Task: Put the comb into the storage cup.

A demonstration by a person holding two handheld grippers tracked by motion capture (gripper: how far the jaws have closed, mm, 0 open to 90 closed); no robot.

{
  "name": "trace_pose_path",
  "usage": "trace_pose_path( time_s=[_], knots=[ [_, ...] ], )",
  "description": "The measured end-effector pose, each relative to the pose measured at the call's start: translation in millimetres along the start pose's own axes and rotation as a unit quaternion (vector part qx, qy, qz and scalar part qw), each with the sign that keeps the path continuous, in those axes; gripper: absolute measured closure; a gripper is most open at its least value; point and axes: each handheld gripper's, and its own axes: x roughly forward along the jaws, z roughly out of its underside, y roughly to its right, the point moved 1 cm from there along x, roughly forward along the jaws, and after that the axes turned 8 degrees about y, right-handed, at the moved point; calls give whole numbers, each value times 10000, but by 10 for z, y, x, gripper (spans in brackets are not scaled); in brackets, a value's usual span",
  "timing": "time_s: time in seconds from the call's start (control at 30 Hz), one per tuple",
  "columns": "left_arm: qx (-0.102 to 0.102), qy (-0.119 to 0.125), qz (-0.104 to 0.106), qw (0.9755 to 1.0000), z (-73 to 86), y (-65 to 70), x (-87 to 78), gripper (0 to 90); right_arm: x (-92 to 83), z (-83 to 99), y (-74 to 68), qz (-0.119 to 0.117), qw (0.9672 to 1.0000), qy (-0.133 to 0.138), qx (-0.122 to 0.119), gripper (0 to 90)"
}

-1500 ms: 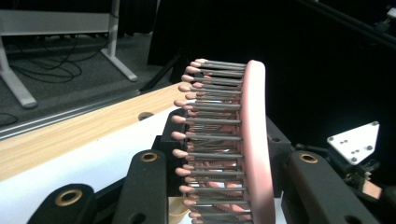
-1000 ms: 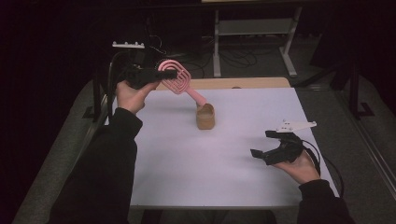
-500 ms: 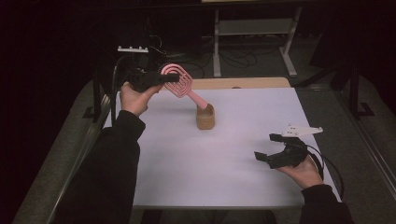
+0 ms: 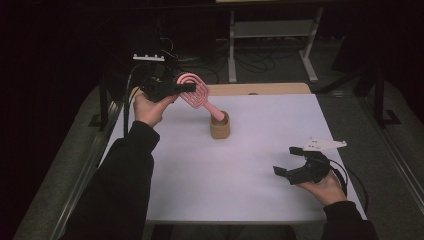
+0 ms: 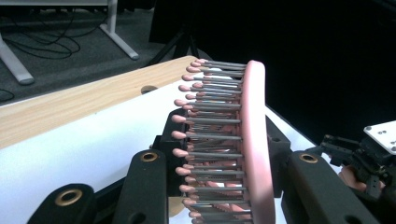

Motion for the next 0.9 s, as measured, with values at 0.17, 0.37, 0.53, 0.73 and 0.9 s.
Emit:
trace_pose_path(
  time_s=[0.17, 0.37, 0.53, 0.73, 0.9],
  knots=[
    [11, 2, -50, 10000, 32, -10, 48, 627, -6, 29, 3, 0, 10000, 5, 40, 0],
    [12, -32, -86, 10000, 63, -38, 100, 627, -15, 50, 11, 39, 9999, 35, 86, 0],
    [-31, -64, -81, 9999, 123, -61, 172, 627, -9, 58, 12, 38, 9999, 43, 89, 0],
    [-11, -107, -132, 9999, 147, -84, 247, 626, 4, 65, 11, 25, 9999, 37, 92, 0],
    [-38, -109, -115, 9999, 172, -112, 299, 627, 3, 73, 17, 41, 9999, 47, 107, 0]
  ],
)
